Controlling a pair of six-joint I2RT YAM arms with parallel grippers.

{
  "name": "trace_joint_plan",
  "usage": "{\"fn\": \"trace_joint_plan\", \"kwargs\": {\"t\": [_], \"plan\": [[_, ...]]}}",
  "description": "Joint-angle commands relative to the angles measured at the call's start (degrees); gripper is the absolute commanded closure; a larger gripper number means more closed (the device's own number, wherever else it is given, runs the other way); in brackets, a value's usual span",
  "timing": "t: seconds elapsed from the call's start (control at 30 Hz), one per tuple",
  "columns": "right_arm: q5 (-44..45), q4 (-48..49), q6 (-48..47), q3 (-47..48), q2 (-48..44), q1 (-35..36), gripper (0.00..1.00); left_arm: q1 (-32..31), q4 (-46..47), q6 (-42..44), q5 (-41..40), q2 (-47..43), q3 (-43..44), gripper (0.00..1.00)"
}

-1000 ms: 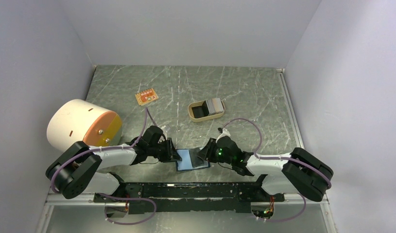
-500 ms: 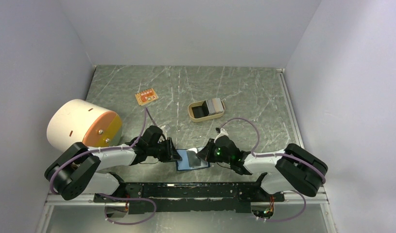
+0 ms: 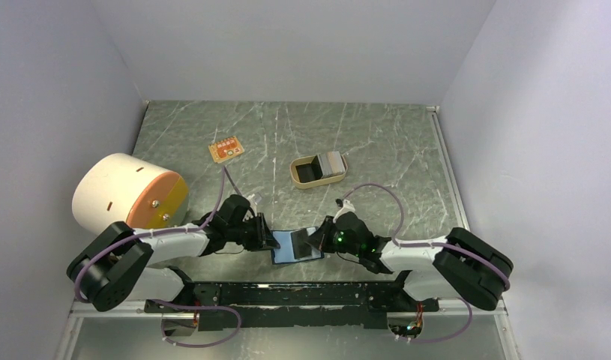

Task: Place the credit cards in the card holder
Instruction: Insert the credit card into the card holder.

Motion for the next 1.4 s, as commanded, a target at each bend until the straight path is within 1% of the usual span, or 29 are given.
{"fn": "trace_joint_plan", "kwargs": {"t": [0.0, 0.17, 0.3, 0.43, 0.53, 0.6, 0.83, 1.1, 1.17, 1.27, 1.37], "plan": [[3.1, -3.7, -1.5, -1.4, -2.6, 0.3, 1.0, 0.2, -0.4, 0.6, -0.8, -2.8, -0.9, 0.72], [4.0, -2.3, -1.6, -0.9, -2.0, 0.4, 1.0, 0.2, 1.8, 0.3, 1.3, -2.7, -1.5, 0.74], [6.0, -0.2, -1.9, -0.9, -1.2, 0.2, 1.0, 0.2, 2.0, 0.3, 1.2, -2.8, -2.0, 0.71], [6.8, 3.4, -3.0, -1.1, -0.3, 0.2, 1.0, 0.2, 1.4, 0.3, 0.7, -3.7, -2.3, 0.7], [7.1, 5.8, -5.0, -1.2, 0.5, 0.3, 1.0, 0.2, 1.6, 0.1, 0.5, -4.2, -2.7, 0.72], [7.3, 8.5, -6.1, -1.9, 1.2, 0.2, 1.0, 0.3, 1.7, 0.1, 0.7, -3.9, -2.6, 0.74], [8.4, 15.5, -9.6, -3.3, 3.7, 0.7, 1.0, 0.2, 2.7, 0.3, 0.9, -2.6, -2.5, 0.73], [4.7, 22.5, -8.3, -3.7, 9.5, 1.1, 1.0, 0.2, 2.7, 0.5, 0.8, -2.0, -2.1, 0.73], [4.7, 23.0, -7.6, -4.0, 10.1, 1.4, 1.0, 0.2, 2.7, 0.5, 0.7, -1.9, -2.1, 0.73], [3.5, 26.3, -6.4, -5.6, 11.2, 1.6, 1.0, 0.3, 2.7, 0.7, 0.5, -1.6, -2.1, 0.74], [2.4, 26.7, -5.2, -6.0, 11.6, 1.5, 1.0, 0.2, 2.9, 0.7, 0.5, -1.1, -2.0, 0.76]]}}
